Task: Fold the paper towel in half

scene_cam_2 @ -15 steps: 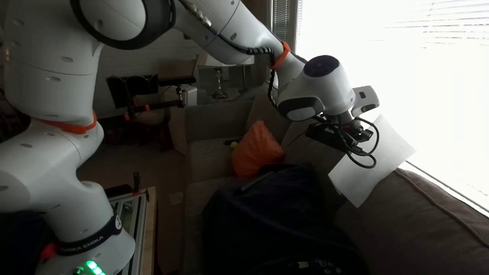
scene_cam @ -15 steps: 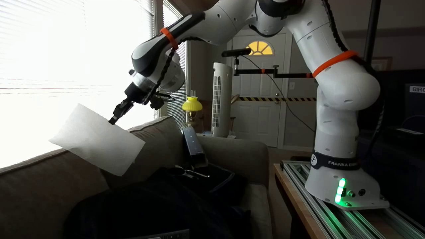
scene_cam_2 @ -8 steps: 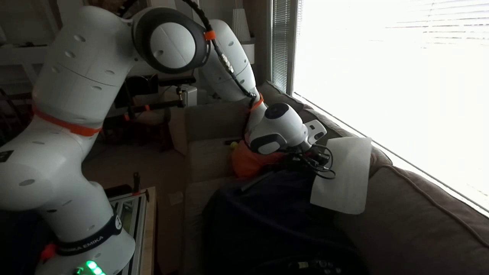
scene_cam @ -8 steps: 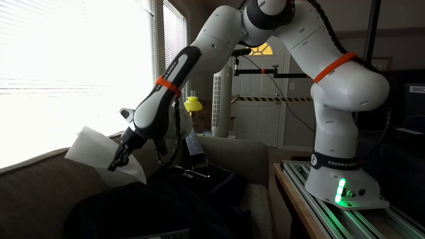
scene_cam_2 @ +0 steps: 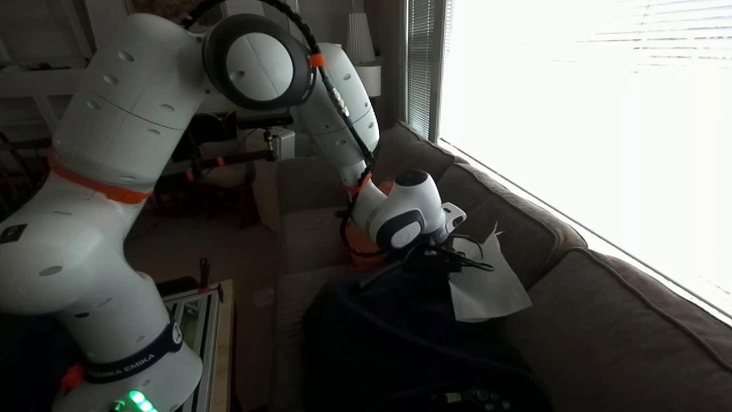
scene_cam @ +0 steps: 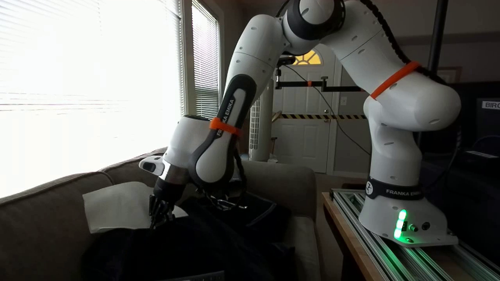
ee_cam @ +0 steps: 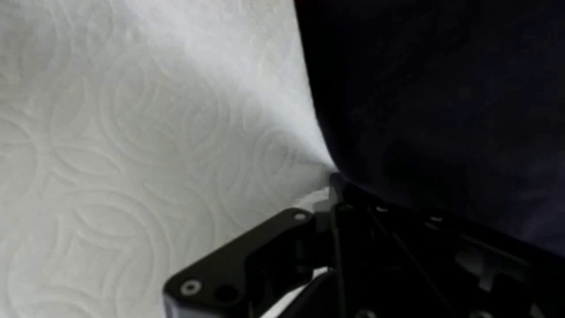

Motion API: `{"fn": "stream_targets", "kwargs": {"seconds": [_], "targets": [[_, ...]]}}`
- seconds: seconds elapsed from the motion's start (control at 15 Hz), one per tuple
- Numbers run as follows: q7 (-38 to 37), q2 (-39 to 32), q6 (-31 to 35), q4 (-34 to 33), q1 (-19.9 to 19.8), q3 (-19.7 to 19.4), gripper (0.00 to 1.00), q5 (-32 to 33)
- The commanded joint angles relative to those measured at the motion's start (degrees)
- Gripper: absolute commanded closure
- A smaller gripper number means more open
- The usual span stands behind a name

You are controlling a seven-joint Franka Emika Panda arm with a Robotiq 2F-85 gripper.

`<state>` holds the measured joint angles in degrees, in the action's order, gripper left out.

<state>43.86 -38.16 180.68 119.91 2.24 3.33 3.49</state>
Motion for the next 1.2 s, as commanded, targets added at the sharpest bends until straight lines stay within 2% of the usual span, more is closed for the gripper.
{"fn": "stream_targets", "kwargs": {"seconds": [0.0,0.07,0.13,0.33,0.47,0.87,1.13], "targets": [[0.6,3.9,-11.7,2.3,-8.6,8.1,1.0,6.2],[1.9,5.0,-15.1,2.5,-11.5,11.2,1.0,5.5],[3.1,6.3,-18.6,2.6,-13.8,13.7,0.81,4.0],[5.7,10.4,-25.0,2.2,-19.0,18.3,0.6,-2.5],[7.4,13.4,-29.3,1.9,-20.7,19.2,0.44,-7.5],[12.1,21.3,-45.5,0.0,-19.3,14.2,0.0,-20.0],[13.0,23.8,-51.5,-1.0,-16.5,8.9,0.0,-22.2]]}}
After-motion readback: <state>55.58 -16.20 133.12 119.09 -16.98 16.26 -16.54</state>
